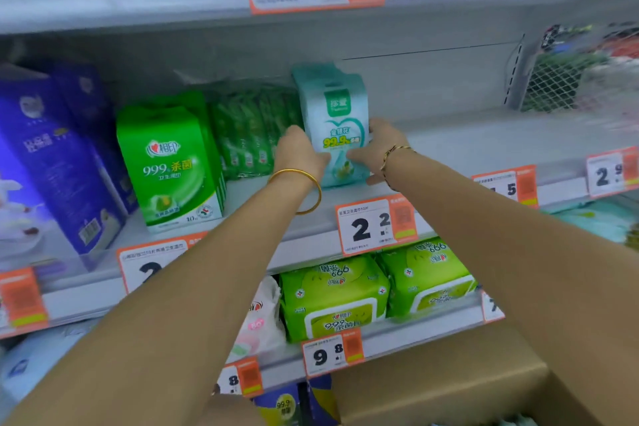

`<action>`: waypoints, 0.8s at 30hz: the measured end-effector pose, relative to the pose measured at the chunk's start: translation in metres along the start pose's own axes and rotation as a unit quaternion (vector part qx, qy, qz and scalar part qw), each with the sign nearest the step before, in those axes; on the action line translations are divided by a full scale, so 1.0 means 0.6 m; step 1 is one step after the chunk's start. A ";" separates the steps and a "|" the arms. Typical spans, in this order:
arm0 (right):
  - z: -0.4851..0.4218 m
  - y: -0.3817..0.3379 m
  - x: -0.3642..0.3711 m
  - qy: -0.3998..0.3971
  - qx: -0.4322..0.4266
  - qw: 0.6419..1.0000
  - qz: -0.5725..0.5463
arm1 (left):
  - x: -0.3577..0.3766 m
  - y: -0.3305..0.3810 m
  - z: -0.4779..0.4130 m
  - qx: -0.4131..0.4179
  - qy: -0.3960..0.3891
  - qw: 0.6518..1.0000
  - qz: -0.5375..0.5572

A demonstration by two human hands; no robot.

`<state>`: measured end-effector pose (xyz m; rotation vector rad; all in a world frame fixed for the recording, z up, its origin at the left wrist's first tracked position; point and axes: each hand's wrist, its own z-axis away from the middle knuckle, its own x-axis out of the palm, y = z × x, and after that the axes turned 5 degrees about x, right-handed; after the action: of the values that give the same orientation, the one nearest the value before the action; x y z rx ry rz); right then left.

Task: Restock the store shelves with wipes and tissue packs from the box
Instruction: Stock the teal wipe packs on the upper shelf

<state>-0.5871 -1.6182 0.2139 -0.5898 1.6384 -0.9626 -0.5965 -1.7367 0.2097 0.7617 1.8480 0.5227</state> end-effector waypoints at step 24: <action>0.030 -0.007 -0.041 0.039 -0.023 0.994 0.104 | -0.011 0.002 0.035 -0.045 0.035 0.994 0.095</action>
<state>-0.5634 -1.6065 0.2293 -0.4059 1.7570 -0.8060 -0.5748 -1.7404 0.2063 0.8723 1.8129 0.7593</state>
